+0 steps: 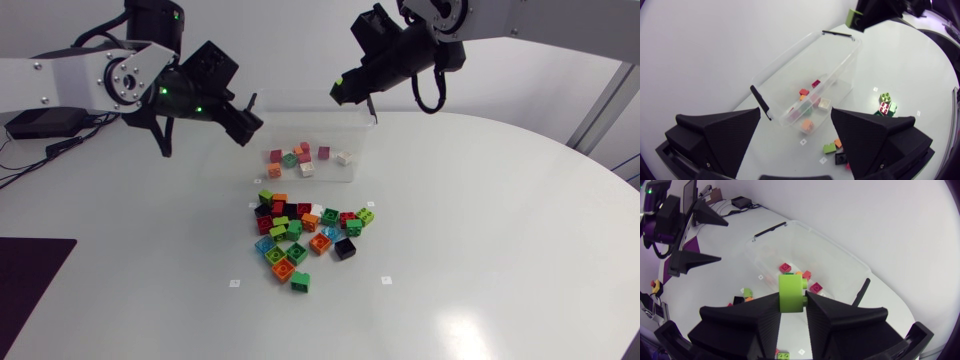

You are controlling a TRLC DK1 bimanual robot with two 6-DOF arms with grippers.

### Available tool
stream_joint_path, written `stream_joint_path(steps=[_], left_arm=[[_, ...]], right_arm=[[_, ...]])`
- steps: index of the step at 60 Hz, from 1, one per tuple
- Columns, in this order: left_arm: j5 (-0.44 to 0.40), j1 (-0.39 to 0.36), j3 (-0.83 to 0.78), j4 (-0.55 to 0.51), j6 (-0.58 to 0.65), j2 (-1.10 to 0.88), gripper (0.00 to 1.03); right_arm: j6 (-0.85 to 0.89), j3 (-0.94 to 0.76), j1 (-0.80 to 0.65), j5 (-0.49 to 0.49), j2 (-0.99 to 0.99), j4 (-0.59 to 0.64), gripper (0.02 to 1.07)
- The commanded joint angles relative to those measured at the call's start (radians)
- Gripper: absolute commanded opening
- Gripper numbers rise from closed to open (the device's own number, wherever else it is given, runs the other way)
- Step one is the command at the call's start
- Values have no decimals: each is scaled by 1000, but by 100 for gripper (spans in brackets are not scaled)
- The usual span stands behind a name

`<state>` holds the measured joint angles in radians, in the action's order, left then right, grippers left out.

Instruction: Place the duplo bricks in the container

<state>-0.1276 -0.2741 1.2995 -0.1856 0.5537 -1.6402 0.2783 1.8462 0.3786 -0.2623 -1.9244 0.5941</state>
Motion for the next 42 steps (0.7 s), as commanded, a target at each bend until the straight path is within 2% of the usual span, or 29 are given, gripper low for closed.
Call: stream_joint_path(steps=[1,16,30,35,42], left_arm=[[-15,19,-88,-21,66,16,99],[-33,65,-213,2,117,-12,99],[-33,56,-178,14,97,-129,99],[-33,47,-161,14,75,-161,99],[-27,21,-143,11,63,-210,99]], right_arm=[[-59,48,6,-3,-64,-20,24],[-126,134,3,24,-151,-57,24],[-171,196,-3,72,-235,-85,26],[-182,223,-6,92,-260,-80,42],[-186,239,-6,113,-272,-76,86]])
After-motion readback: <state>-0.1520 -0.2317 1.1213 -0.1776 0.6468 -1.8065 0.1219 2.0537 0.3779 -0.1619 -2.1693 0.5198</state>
